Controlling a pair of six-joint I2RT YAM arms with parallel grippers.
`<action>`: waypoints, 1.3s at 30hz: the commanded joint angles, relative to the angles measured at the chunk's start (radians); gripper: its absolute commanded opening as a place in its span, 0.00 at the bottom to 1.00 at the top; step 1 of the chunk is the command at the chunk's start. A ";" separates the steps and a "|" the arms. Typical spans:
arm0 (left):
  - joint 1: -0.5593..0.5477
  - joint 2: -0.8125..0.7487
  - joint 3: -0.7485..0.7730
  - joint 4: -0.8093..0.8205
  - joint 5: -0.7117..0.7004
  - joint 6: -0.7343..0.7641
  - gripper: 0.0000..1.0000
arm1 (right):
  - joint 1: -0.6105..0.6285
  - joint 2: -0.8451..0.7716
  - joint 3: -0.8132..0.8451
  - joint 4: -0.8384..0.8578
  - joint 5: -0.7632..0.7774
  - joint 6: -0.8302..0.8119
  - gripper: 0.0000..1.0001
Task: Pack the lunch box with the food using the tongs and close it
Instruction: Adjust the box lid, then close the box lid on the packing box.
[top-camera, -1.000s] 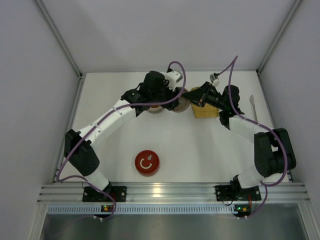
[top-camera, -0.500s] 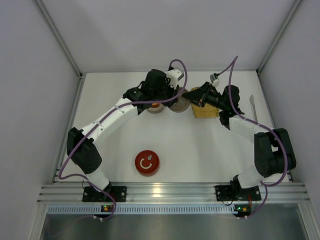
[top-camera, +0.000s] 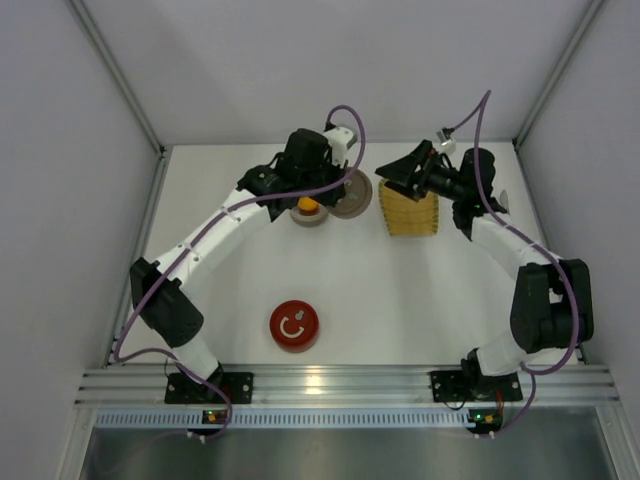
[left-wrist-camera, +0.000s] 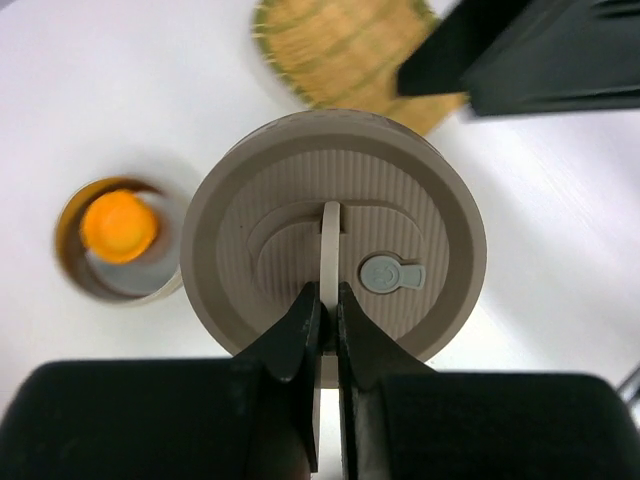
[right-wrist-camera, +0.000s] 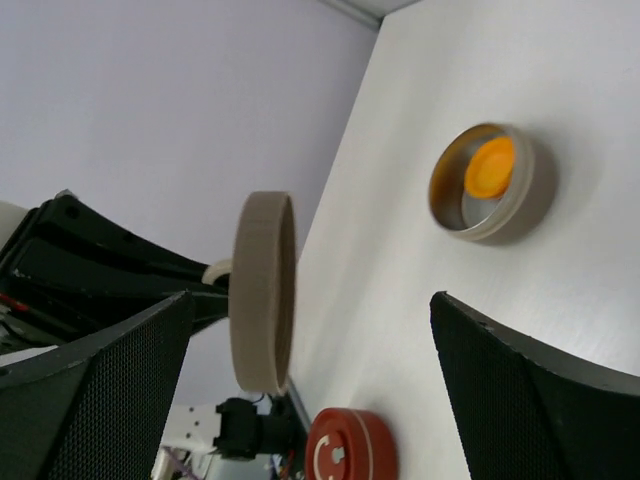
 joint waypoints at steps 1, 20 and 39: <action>0.033 -0.006 0.111 -0.107 -0.238 -0.125 0.00 | -0.071 -0.002 0.087 -0.215 -0.009 -0.189 0.99; 0.217 0.402 0.433 -0.351 -0.361 -0.412 0.00 | -0.419 -0.080 0.164 -0.688 -0.167 -0.505 0.99; 0.226 0.600 0.515 -0.332 -0.330 -0.509 0.00 | -0.502 -0.217 0.058 -0.656 -0.243 -0.510 0.99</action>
